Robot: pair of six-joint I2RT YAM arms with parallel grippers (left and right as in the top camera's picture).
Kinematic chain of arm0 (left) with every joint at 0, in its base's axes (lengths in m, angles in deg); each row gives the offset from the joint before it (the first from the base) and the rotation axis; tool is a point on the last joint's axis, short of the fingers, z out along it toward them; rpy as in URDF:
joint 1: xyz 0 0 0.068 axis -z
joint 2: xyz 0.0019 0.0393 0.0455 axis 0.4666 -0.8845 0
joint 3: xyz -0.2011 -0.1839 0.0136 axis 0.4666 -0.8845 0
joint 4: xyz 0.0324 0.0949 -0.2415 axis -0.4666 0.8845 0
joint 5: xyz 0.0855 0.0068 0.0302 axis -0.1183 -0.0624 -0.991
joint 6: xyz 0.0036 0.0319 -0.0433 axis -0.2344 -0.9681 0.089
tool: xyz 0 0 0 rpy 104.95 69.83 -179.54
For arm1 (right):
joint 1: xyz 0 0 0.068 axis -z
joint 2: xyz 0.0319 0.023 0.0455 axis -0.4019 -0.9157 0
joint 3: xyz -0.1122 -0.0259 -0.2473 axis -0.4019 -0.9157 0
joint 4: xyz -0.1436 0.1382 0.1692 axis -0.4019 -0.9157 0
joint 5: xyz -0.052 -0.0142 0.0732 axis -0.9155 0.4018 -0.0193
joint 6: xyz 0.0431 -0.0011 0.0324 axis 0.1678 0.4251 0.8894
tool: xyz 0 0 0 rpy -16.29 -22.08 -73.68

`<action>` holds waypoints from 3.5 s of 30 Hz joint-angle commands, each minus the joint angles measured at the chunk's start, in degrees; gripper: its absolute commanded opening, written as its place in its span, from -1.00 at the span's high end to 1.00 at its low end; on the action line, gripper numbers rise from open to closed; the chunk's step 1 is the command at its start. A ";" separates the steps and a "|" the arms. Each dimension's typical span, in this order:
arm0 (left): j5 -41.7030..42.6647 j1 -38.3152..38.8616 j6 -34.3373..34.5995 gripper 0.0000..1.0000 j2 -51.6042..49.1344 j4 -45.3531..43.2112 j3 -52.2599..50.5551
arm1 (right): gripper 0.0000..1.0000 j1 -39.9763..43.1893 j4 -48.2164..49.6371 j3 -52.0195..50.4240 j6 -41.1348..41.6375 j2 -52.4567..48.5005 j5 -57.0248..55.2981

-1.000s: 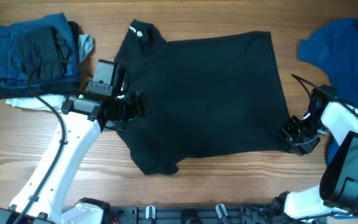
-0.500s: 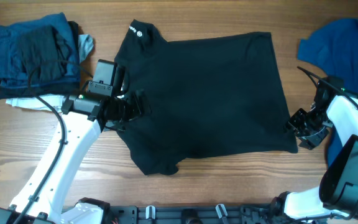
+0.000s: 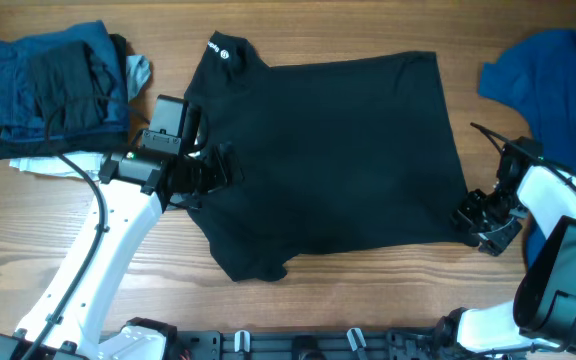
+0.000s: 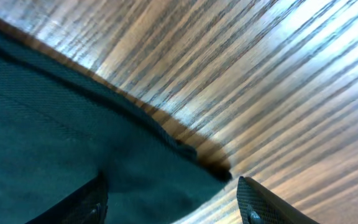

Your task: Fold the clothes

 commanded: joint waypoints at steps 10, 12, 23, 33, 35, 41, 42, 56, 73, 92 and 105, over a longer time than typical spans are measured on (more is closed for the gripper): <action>-0.76 0.15 -0.24 -1.00 0.07 -0.57 -0.09 | -0.05 0.17 8.07 -6.91 0.76 0.92 -1.42; -1.75 0.15 -0.24 -1.00 0.07 -0.59 -0.09 | 0.01 0.17 8.07 -6.91 0.79 0.92 -1.44; -4.24 -0.42 0.24 -0.97 0.07 -1.84 0.83 | 0.91 0.24 6.86 -4.09 0.61 0.92 -1.46; -0.92 1.99 4.48 -0.95 -1.95 14.12 -1.22 | 0.90 0.22 7.41 -3.45 0.37 0.92 -1.44; 0.07 3.02 4.48 -0.94 -1.92 14.10 -3.98 | 0.90 0.22 7.43 -3.45 0.39 0.92 -1.46; 6.08 4.63 4.48 -0.59 -1.92 9.77 -14.10 | 0.87 0.22 7.41 -3.48 -0.50 0.92 -1.44; 7.02 4.85 4.48 -0.50 -1.92 8.39 -16.17 | 0.87 0.22 7.41 -3.48 -0.61 0.92 -1.44; 10.43 9.44 6.54 -0.50 -1.92 -7.15 -26.97 | 0.83 0.22 7.41 -3.48 -0.68 0.92 -1.42; 10.60 9.99 10.45 0.92 -1.64 -9.73 -31.01 | 0.91 0.22 6.45 -2.99 -0.63 0.92 -1.20; 6.71 9.49 8.76 -0.25 1.51 -2.75 -24.90 | 0.92 0.22 0.96 3.26 -0.72 0.92 0.09; 9.31 9.49 10.60 -0.18 1.31 -10.86 -32.09 | 0.91 0.22 0.96 3.26 -0.74 0.92 0.09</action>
